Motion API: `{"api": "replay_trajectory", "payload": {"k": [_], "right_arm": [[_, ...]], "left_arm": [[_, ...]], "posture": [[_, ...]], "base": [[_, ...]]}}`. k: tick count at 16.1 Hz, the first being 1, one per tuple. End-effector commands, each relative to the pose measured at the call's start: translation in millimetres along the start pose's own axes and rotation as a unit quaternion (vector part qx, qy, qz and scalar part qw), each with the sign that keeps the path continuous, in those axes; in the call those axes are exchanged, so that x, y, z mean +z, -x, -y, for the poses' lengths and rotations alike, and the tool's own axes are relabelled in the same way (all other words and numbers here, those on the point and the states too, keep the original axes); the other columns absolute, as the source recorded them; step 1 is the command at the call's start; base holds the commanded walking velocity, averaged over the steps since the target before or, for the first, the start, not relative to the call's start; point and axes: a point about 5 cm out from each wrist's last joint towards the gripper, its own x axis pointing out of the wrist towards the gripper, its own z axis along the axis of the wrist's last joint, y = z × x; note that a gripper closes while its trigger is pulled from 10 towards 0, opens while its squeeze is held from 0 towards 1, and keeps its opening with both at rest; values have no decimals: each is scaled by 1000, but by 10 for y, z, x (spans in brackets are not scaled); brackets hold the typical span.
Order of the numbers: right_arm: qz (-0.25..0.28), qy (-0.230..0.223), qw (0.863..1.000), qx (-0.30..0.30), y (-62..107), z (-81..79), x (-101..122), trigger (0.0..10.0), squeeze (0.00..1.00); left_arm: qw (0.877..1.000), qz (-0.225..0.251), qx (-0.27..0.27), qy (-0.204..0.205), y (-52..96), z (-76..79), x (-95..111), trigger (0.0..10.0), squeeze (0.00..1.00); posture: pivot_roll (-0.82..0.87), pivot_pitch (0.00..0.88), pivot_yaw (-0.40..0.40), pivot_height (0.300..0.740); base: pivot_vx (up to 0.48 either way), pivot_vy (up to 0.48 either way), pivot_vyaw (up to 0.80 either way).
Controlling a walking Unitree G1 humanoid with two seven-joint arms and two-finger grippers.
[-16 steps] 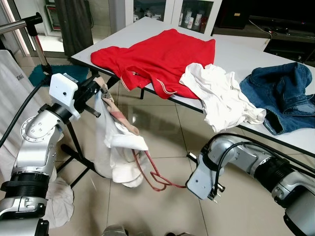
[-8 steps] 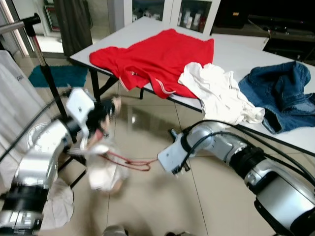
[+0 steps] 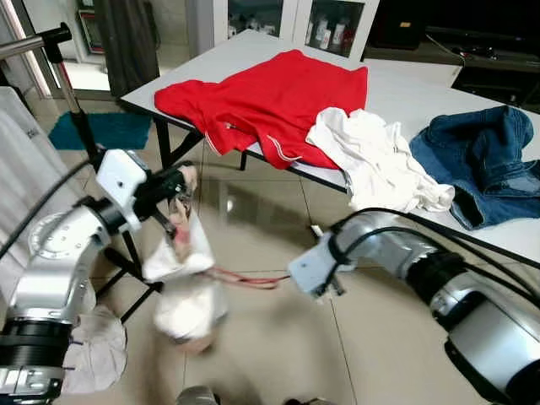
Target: Hang hanger
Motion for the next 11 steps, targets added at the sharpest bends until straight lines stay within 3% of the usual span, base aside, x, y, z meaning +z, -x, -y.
{"api": "replay_trajectory", "payload": {"k": [1, 4, 8, 11], "right_arm": [[-1, -12, 1000, 18, 57, -83, -88, 0, 0], [-15, -60, 998, 24, 207, -245, -330, 0, 0], [-24, -42, 995, 92, 290, -508, -438, 0, 0], [-31, -42, 990, 128, 325, -632, -496, 0, 0]], "left_arm": [[999, 14, 27, -17, 42, -112, 93, 10000, 0], [994, 20, 105, -21, 215, -332, 115, 10000, 0], [988, 20, 150, -35, 328, -477, 138, 10000, 0], [983, -8, 180, -38, 456, -577, 32, 10000, 0]], "posture": [[134, 19, -88, 740], [131, 19, -85, 740], [128, 19, -81, 740], [128, 19, -81, 740]], "base": [[0, 0, 0], [0, 0, 0], [0, 0, 0], [0, 0, 0]]}}
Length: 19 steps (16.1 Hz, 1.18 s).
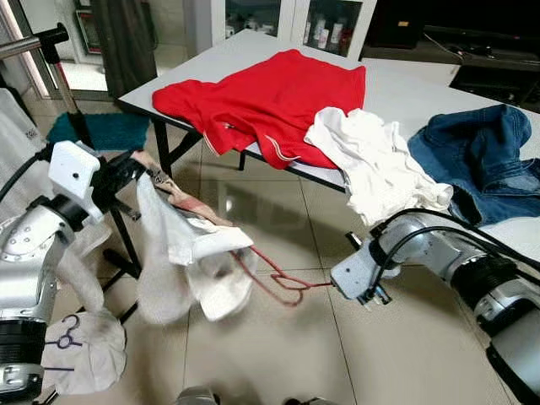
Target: Hang hanger
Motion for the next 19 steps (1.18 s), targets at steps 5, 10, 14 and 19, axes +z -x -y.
{"api": "replay_trajectory", "payload": {"k": [5, 10, 14, 19], "right_arm": [[-5, -36, 996, 78, 4, -362, -171, 0, 0], [248, -102, 960, -82, 189, 190, 325, 0, 0], [375, -119, 918, -40, 341, 182, 518, 0, 0], [386, -152, 910, -4, 406, 40, 482, 0, 0]], "left_arm": [[996, 2, 79, -28, 205, -293, 35, 10000, 0], [996, 13, 86, 29, 198, -46, -131, 10000, 0], [993, 23, 104, 40, 144, 105, -187, 10000, 0], [991, 22, 131, 11, 205, -26, -150, 10000, 0]], "posture": [[133, 22, -71, 740], [132, 20, -69, 740], [135, 19, -70, 740], [141, 21, -75, 740]], "base": [[0, 0, 0], [0, 0, 0], [0, 0, 0], [0, 0, 0]]}}
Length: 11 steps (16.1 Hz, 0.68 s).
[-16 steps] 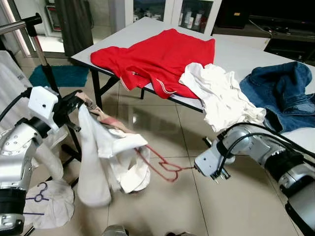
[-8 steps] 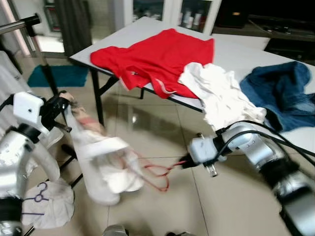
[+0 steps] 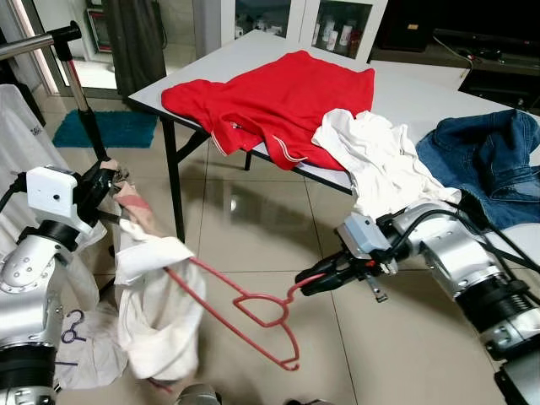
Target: Hang hanger
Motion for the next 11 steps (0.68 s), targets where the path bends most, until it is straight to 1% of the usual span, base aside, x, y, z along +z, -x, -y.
{"api": "replay_trajectory", "payload": {"k": [1, 3, 4, 5, 6, 8, 9, 10, 11], "right_arm": [[-2, 2, 1000, 11, -1, -30, 8, 0, 0], [-4, 1, 1000, -7, -9, 44, 14, 0, 0], [-5, 3, 1000, -17, -21, 68, 18, 0, 0], [-8, 4, 1000, -21, -28, 75, 22, 0, 0], [-11, 5, 1000, -22, -29, 77, 21, 0, 0], [-10, 7, 1000, -28, -30, 96, 28, 0, 0], [-6, 8, 999, -45, -37, 140, 41, 0, 0], [-2, 6, 998, -68, -38, 199, 51, 0, 0], [-1, 5, 997, -77, -37, 220, 53, 0, 0]], "left_arm": [[1000, 5, -10, -19, -25, -20, 54, 10000, 0], [998, -15, -62, -23, -27, 53, 30, 10000, 0], [997, -16, -75, -20, -23, 83, 27, 10000, 0], [998, -6, -65, -7, -21, 70, 47, 10000, 784], [997, 0, -72, 7, -22, 91, 74, 10000, 1000], [998, 2, -58, 0, -43, 79, 77, 10000, 1000], [999, 0, -53, 3, -48, 56, 64, 10000, 0], [998, 1, -52, 19, -41, 38, 59, 10000, 0], [998, 3, -50, 29, -38, 31, 61, 10000, 0]], "posture": [[141, 19, -75, 740], [142, 18, -76, 740], [142, 17, -76, 740], [142, 17, -77, 740], [142, 17, -77, 740], [142, 17, -78, 740], [142, 17, -78, 740], [141, 16, -81, 740], [141, 16, -81, 740]], "base": [[0, 0, 0], [0, 0, 0], [0, 0, 0], [0, 0, 0], [0, 0, 0], [0, 0, 0], [0, 0, 0], [0, 0, 0], [0, 0, 0]]}}
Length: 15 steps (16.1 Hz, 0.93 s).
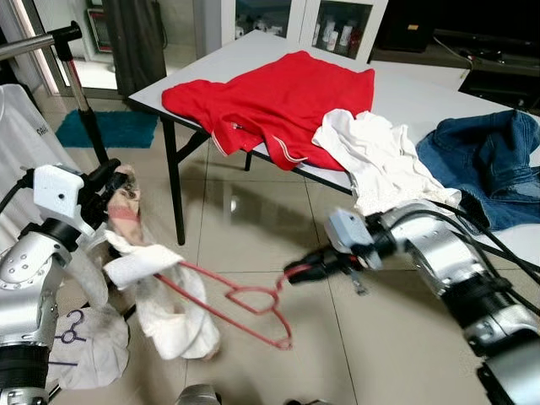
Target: Hang hanger
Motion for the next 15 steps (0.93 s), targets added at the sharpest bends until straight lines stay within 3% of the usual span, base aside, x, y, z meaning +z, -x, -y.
{"api": "replay_trajectory", "payload": {"k": [1, 2, 3, 4, 6, 7, 9, 11, 12, 13, 15], "right_arm": [[2, 6, 999, -35, 87, 88, 60, 0, 0], [2, 2, 999, -39, 94, 97, 55, 0, 0], [2, -4, 999, -37, 123, 92, 44, 0, 0], [-1, -8, 999, -33, 155, 80, 29, 0, 0], [-6, -9, 999, -38, 190, 91, 14, 0, 0], [-6, -9, 999, -47, 191, 117, 21, 0, 0], [-4, -8, 998, -59, 147, 157, 33, 0, 0], [-6, -8, 997, -72, 138, 189, 31, 0, 0], [-5, -9, 997, -80, 138, 205, 32, 0, 0], [-5, -9, 996, -87, 135, 218, 30, 0, 0], [-3, -10, 993, -116, 122, 269, 29, 0, 0]], "left_arm": [[999, 18, 10, 32, -4, -49, 50, 10000, 0], [999, 18, 14, 44, 14, -71, 43, 10000, 0], [998, -15, -5, 57, 103, -90, -60, 10000, 0], [995, -70, -50, 40, 217, -58, -191, 10000, 1000], [989, -109, -94, 40, 315, -16, -240, 10000, 1000], [990, -96, -87, 54, 289, -36, -181, 10000, 0], [989, -29, -114, 93, 218, 26, 33, 10000, 0], [989, -9, -124, 76, 202, 32, 101, 10000, 0], [994, 1, -99, 51, 199, -29, 125, 10000, 0], [996, 10, -80, 44, 207, -90, 143, 10000, 1000], [994, 13, -72, 77, 243, -127, 184, 10000, 1000]], "posture": [[141, 16, -81, 740], [141, 16, -85, 740], [142, 15, -86, 740], [142, 15, -86, 740], [138, 15, -91, 740], [137, 14, -90, 740], [139, 11, -95, 740], [140, 10, -95, 740], [139, 10, -94, 740], [139, 9, -93, 740], [140, 9, -92, 740]], "base": [[0, 0, 0], [0, 0, 0], [0, 0, 0], [0, 0, 0], [0, 0, 0], [0, 0, 0], [0, 0, 0], [0, 0, 0], [0, 0, 0], [0, 0, 0], [0, 0, 0]]}}
